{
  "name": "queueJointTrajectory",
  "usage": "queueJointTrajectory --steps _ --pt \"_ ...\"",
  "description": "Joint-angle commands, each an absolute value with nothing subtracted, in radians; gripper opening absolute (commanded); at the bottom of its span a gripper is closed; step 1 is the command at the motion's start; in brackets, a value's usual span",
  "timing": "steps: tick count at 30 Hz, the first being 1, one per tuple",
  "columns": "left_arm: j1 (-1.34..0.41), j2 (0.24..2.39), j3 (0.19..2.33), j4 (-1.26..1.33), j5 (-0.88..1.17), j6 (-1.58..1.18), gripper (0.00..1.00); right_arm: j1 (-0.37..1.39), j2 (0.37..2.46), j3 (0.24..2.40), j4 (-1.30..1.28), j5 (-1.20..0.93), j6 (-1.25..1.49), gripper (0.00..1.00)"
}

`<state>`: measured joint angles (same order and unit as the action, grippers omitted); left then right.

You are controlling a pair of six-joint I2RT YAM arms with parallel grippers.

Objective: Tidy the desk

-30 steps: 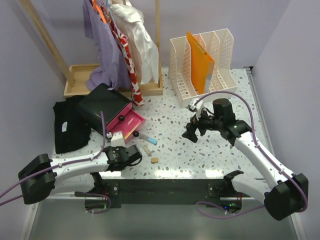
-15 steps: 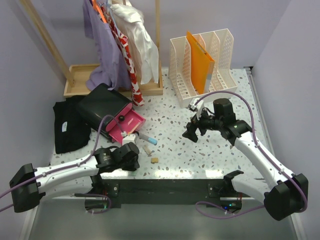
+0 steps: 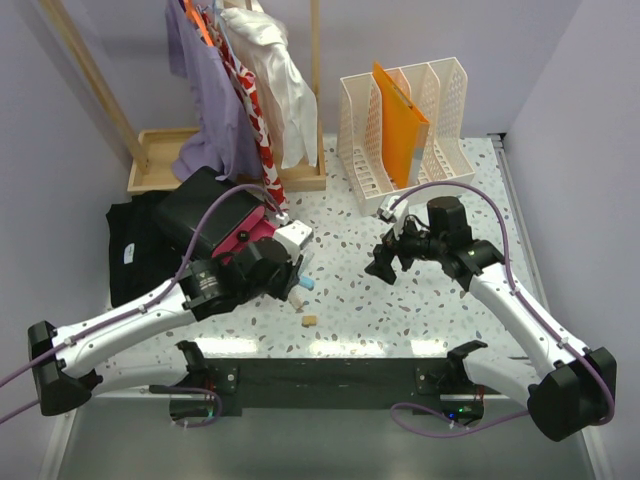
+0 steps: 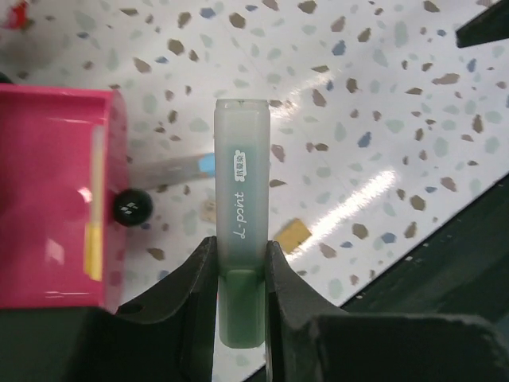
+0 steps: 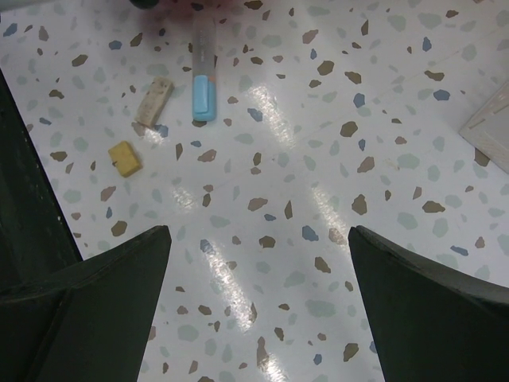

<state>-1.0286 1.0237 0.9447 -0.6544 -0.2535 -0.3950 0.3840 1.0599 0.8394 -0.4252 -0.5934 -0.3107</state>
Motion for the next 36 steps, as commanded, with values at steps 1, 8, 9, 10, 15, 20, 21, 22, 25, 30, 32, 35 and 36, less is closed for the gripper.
queueJointTrajectory --steps 1,8,9,10,15,20,21,22,25,30,32,35,36 --pt "-0.967 1.045 1.019 -0.66 -0.405 -0.082 0.0 0.377 1.039 0.848 -0.391 -0.606 -0.299 0.99" --pt "-0.81 1.046 0.973 -0.531 -0.463 0.112 0.0 0.376 1.04 0.848 -0.391 -0.612 -0.299 0.99" --pt "-0.796 1.048 0.953 -0.499 -0.466 0.13 0.0 0.376 1.039 0.848 -0.393 -0.614 -0.299 0.99" --pt "-0.789 1.049 0.939 -0.479 -0.485 0.159 0.0 0.376 1.04 0.848 -0.393 -0.614 -0.299 0.99" --pt "-0.741 1.083 0.867 -0.4 -0.494 0.21 0.0 0.374 1.042 0.848 -0.393 -0.614 -0.299 0.99" --pt "-0.709 1.103 0.793 -0.336 -0.529 0.219 0.16 0.374 1.048 0.847 -0.393 -0.612 -0.301 0.99" --pt "-0.707 1.101 0.779 -0.322 -0.547 0.213 0.31 0.374 1.049 0.847 -0.393 -0.614 -0.301 0.99" --pt "-0.707 1.1 0.764 -0.305 -0.572 0.207 0.41 0.374 1.052 0.847 -0.393 -0.614 -0.301 0.99" --pt "-0.707 1.085 0.712 -0.249 -0.638 0.195 0.66 0.373 1.057 0.847 -0.394 -0.615 -0.31 0.99" --pt "-0.706 1.039 0.69 -0.248 -0.609 0.149 0.7 0.374 1.062 0.842 -0.417 -0.673 -0.365 0.99" --pt "-0.707 1.003 0.68 -0.256 -0.592 0.135 0.71 0.373 1.065 0.836 -0.437 -0.728 -0.42 0.99" --pt "-0.709 0.933 0.657 -0.267 -0.555 0.106 0.71 0.371 1.069 0.812 -0.452 -0.791 -0.503 0.99" --pt "-0.707 0.911 0.65 -0.267 -0.546 0.091 0.71 0.373 1.074 0.804 -0.456 -0.836 -0.526 0.99"
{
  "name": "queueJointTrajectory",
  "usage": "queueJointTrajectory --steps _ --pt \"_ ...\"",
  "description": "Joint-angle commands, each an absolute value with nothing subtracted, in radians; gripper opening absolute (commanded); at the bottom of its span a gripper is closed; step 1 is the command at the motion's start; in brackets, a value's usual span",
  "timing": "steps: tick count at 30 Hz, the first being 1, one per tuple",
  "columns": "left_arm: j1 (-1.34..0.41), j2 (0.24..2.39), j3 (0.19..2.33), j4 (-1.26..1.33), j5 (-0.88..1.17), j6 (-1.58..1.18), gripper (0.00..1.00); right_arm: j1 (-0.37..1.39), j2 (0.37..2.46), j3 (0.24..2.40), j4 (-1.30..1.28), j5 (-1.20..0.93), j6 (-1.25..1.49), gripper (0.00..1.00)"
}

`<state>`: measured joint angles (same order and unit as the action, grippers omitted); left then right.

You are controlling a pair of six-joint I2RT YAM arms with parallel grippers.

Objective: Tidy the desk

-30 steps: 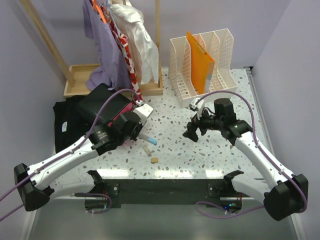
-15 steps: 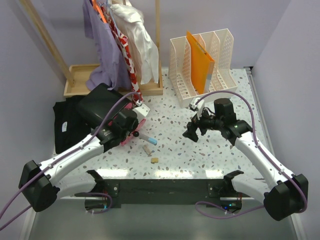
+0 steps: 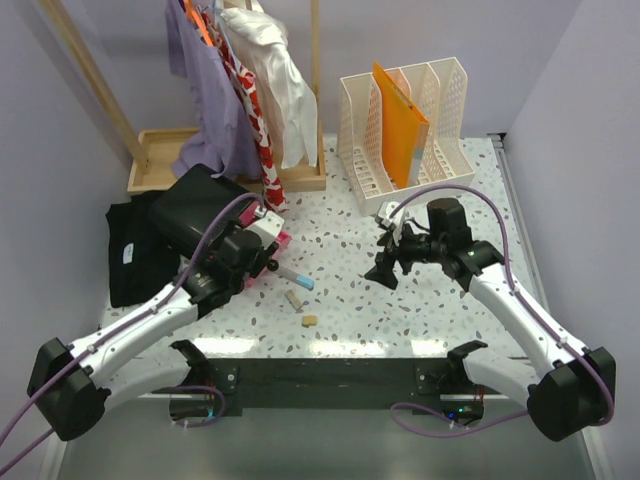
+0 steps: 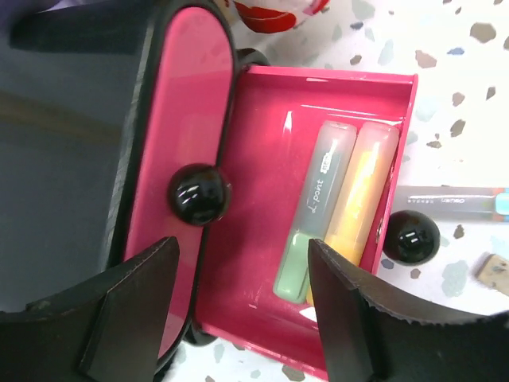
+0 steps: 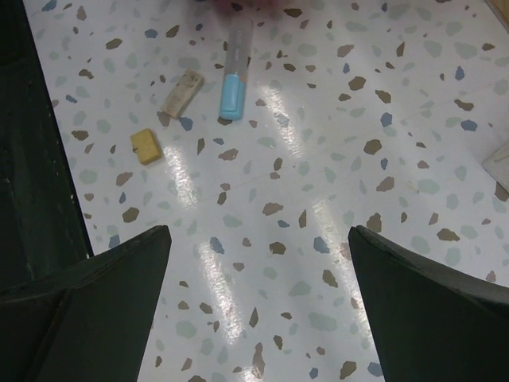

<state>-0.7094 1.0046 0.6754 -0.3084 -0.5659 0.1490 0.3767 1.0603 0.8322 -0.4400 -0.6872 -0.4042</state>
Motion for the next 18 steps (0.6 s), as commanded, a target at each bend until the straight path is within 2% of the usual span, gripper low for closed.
queueJointTrajectory --steps 1,4,6,11,14,18 --pt "-0.707 0.887 0.643 -0.265 -0.528 0.084 0.72 0.373 1.081 0.793 -0.457 -0.853 -0.566 0.99" --pt "-0.707 0.787 0.621 -0.262 -0.483 0.058 0.75 0.387 1.147 0.827 -0.515 -0.899 -0.658 0.99" --pt "-0.707 0.71 0.592 -0.239 -0.459 0.061 0.84 0.425 1.222 0.871 -0.589 -0.876 -0.708 0.99" --pt "-0.707 0.6 0.566 -0.212 -0.426 0.064 0.98 0.581 1.365 1.025 -0.6 -0.588 -0.687 0.99" --pt "-0.709 0.581 0.566 -0.212 -0.445 0.069 1.0 0.734 1.449 1.071 -0.513 -0.395 -0.618 0.98" --pt "-0.707 0.565 0.568 -0.216 -0.483 0.072 1.0 0.819 1.58 1.175 -0.439 -0.256 -0.517 0.98"
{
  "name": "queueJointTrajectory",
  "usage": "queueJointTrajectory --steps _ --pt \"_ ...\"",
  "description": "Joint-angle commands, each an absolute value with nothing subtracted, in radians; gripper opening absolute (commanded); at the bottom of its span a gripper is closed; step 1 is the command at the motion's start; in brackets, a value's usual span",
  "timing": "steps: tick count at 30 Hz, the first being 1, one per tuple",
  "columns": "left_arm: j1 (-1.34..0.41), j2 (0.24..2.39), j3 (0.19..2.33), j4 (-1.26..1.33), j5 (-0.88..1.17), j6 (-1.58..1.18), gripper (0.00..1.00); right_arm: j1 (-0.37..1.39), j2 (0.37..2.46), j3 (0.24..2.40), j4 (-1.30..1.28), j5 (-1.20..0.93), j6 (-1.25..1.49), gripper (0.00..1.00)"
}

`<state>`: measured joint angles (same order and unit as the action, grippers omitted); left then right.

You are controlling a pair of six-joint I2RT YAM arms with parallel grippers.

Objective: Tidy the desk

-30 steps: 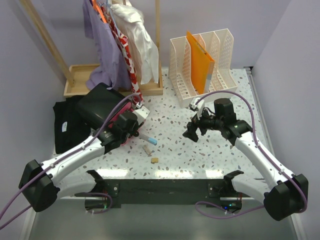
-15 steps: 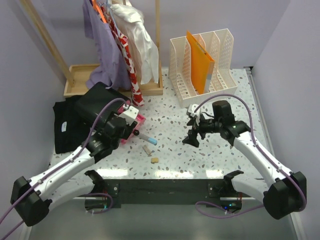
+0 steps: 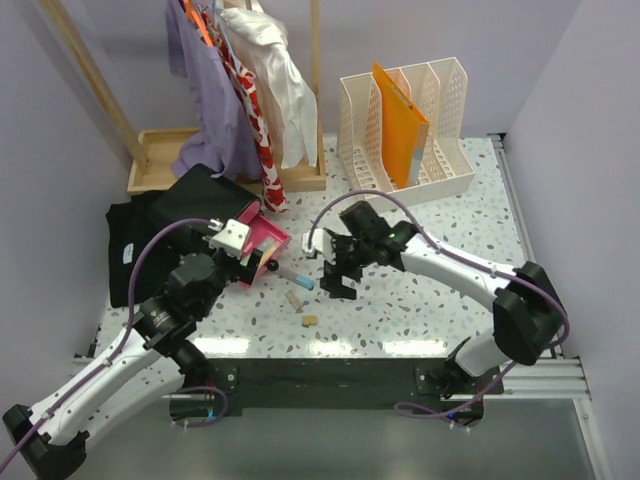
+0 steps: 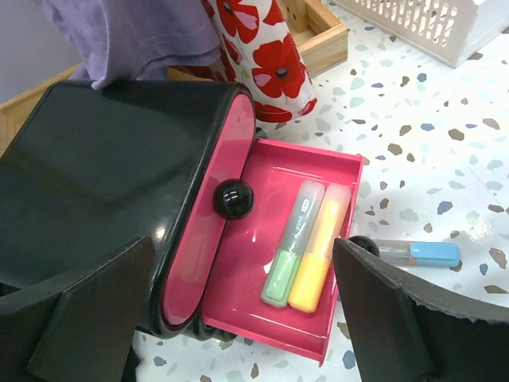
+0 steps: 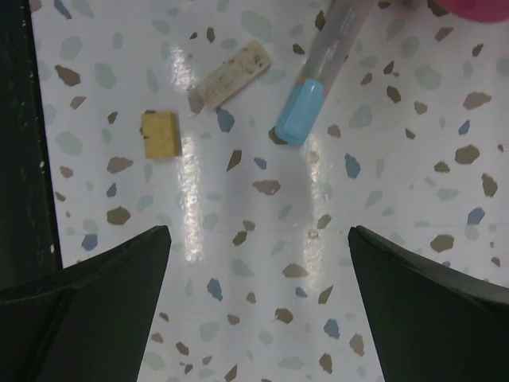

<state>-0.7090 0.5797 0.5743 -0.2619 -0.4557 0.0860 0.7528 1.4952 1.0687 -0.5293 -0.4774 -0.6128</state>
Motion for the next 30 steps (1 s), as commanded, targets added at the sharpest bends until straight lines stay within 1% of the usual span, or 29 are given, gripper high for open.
queueJointTrajectory --steps 1,3,8,11,15,20,24,25,26,28,29,30 --pt "-0.707 0.557 0.569 -0.216 -0.495 0.074 1.0 0.833 1.627 1.192 -0.433 -0.232 -0.505 0.98" --pt "-0.707 0.545 0.569 -0.216 -0.505 0.074 1.0 0.876 1.667 1.224 -0.404 -0.164 -0.473 0.98" --pt "-0.707 0.505 0.561 -0.206 -0.531 0.081 1.0 0.931 1.762 1.269 -0.356 -0.085 -0.399 0.98" --pt "-0.707 0.486 0.561 -0.203 -0.54 0.081 1.0 0.934 1.811 1.292 -0.347 -0.049 -0.356 0.92" --pt "-0.707 0.472 0.558 -0.199 -0.543 0.084 1.0 0.939 1.856 1.301 -0.331 -0.032 -0.344 0.87" --pt "-0.707 0.46 0.557 -0.195 -0.549 0.089 1.0 0.942 1.902 1.315 -0.339 -0.037 -0.327 0.75" --pt "-0.707 0.449 0.555 -0.196 -0.557 0.089 1.0 0.942 1.936 1.325 -0.354 -0.04 -0.319 0.69" --pt "-0.707 0.446 0.554 -0.193 -0.558 0.09 1.0 0.942 1.939 1.325 -0.354 -0.038 -0.319 0.67" --pt "-0.707 0.443 0.554 -0.195 -0.56 0.091 1.0 0.94 1.942 1.325 -0.356 -0.037 -0.319 0.61" --pt "-0.707 0.439 0.551 -0.192 -0.561 0.091 1.0 0.942 1.95 1.325 -0.362 -0.035 -0.318 0.52" --pt "-0.707 0.439 0.551 -0.192 -0.563 0.092 1.0 0.942 1.951 1.324 -0.365 -0.035 -0.318 0.41" --pt "-0.707 0.436 0.551 -0.192 -0.563 0.091 1.0 0.942 1.951 1.315 -0.367 -0.035 -0.319 0.36"
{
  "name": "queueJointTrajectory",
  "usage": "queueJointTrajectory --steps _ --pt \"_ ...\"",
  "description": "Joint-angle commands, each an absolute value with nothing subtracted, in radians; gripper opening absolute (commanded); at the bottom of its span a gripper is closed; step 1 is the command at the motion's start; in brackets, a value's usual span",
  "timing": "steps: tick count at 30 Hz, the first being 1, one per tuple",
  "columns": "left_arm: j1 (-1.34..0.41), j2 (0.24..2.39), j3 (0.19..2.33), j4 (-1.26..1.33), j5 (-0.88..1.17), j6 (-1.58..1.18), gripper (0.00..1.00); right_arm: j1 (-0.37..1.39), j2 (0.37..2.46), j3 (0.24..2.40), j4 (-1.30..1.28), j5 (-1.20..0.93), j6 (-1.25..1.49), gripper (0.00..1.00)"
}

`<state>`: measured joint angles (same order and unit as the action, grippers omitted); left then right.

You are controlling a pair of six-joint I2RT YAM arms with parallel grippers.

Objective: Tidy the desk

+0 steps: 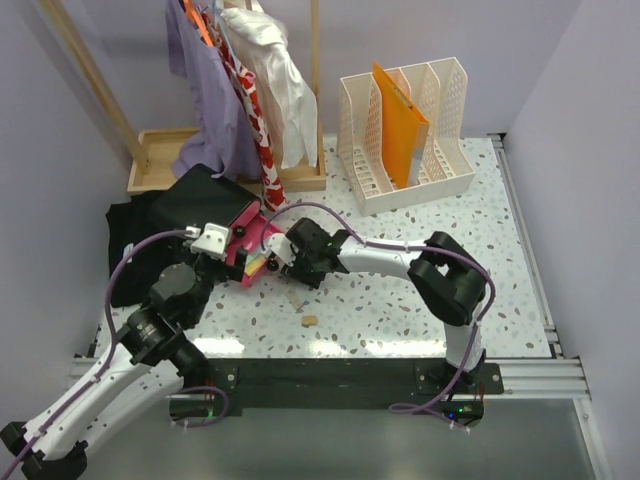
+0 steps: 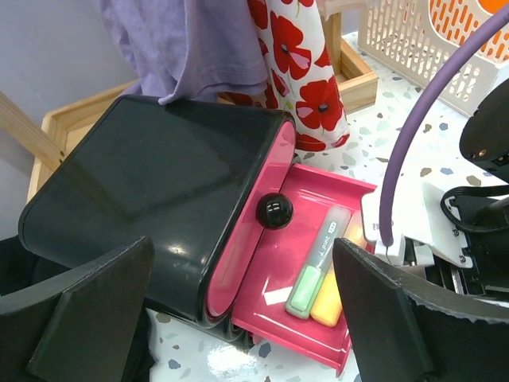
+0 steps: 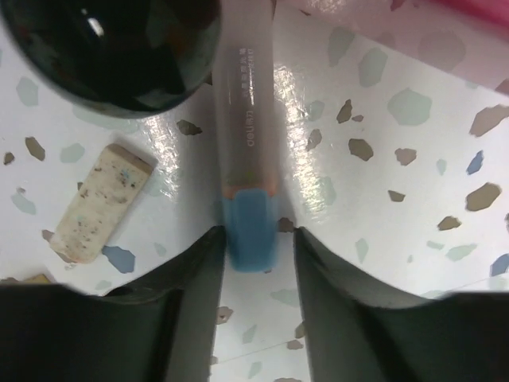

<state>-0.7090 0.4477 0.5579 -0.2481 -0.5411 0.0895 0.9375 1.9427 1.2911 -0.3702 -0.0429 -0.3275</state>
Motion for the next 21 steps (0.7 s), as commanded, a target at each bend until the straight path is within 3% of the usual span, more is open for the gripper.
queueJointTrajectory --steps 1,5,8,21 --pt "-0.707 0.433 0.549 -0.192 -0.564 0.092 1.0 0.942 1.953 1.31 -0.37 -0.038 -0.324 0.33" --pt "-0.707 0.425 0.548 -0.19 -0.565 0.092 1.0 0.94 1.928 1.275 -0.38 -0.037 -0.354 0.11" --pt "-0.707 0.417 0.548 -0.187 -0.566 0.094 1.0 0.94 1.872 1.247 -0.393 -0.023 -0.391 0.03" --pt "-0.707 0.391 0.546 -0.187 -0.569 0.094 1.0 0.874 1.611 1.235 -0.706 -0.058 -0.802 0.0"
